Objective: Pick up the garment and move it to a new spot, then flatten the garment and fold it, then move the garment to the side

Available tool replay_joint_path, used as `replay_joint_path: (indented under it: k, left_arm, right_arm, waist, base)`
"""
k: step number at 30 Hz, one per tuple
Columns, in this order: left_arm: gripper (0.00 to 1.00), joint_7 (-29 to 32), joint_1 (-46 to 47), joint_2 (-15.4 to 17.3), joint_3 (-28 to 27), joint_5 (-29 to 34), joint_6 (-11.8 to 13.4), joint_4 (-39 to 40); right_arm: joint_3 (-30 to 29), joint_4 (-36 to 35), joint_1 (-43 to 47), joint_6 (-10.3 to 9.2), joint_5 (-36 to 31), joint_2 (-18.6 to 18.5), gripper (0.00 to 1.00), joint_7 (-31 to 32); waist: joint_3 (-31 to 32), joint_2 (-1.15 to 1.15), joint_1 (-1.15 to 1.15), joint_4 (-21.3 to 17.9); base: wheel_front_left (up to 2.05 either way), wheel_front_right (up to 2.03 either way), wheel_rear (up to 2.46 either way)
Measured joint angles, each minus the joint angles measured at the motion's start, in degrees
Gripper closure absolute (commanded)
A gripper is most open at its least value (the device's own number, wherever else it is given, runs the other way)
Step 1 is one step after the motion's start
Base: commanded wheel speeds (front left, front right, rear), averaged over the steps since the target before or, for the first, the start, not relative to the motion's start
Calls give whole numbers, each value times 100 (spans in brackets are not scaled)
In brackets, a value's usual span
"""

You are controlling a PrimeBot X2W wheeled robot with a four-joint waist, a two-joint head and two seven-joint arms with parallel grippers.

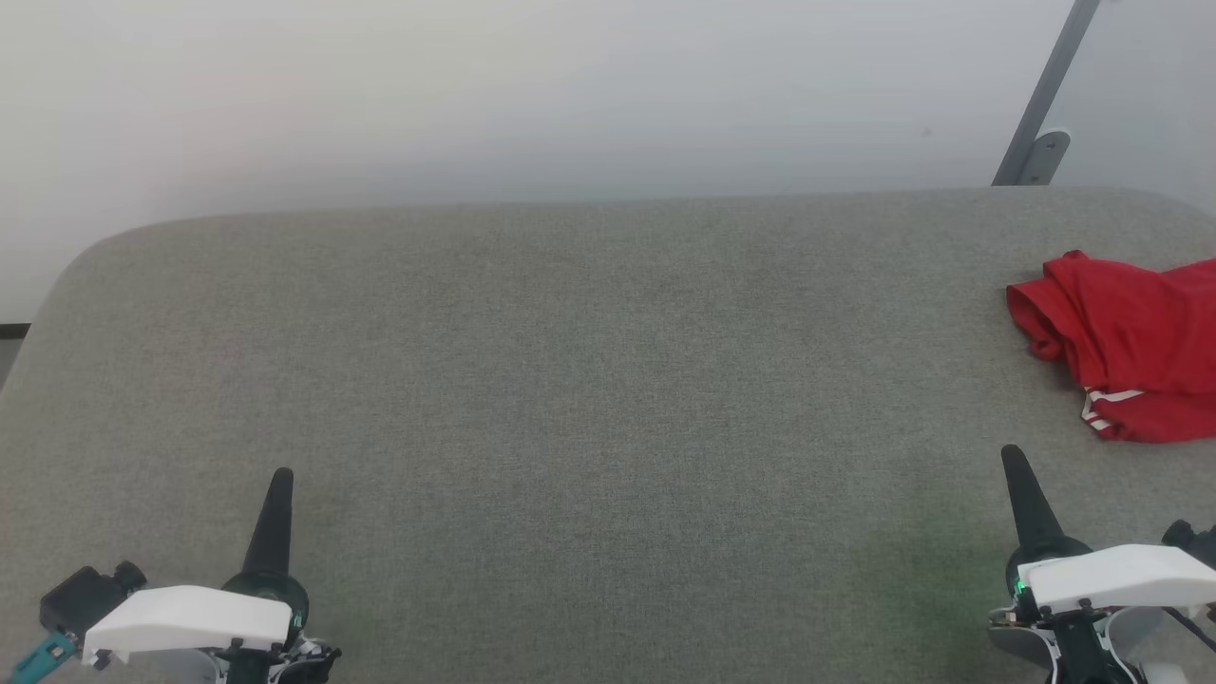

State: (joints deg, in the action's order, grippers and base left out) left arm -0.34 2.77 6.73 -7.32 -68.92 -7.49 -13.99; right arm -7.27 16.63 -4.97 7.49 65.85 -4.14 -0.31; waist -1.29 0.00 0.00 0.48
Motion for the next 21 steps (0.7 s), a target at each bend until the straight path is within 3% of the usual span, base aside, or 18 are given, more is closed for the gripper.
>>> replay_joint_path:
  k: [21]
  left_arm:
    - [100,285,120,-164,33,-984,0,-3]
  right_arm:
    - [27,-112,-30,0,1095,49,100,291]
  waist:
    - [40,0,0,-18]
  base:
    - [0,0,0]
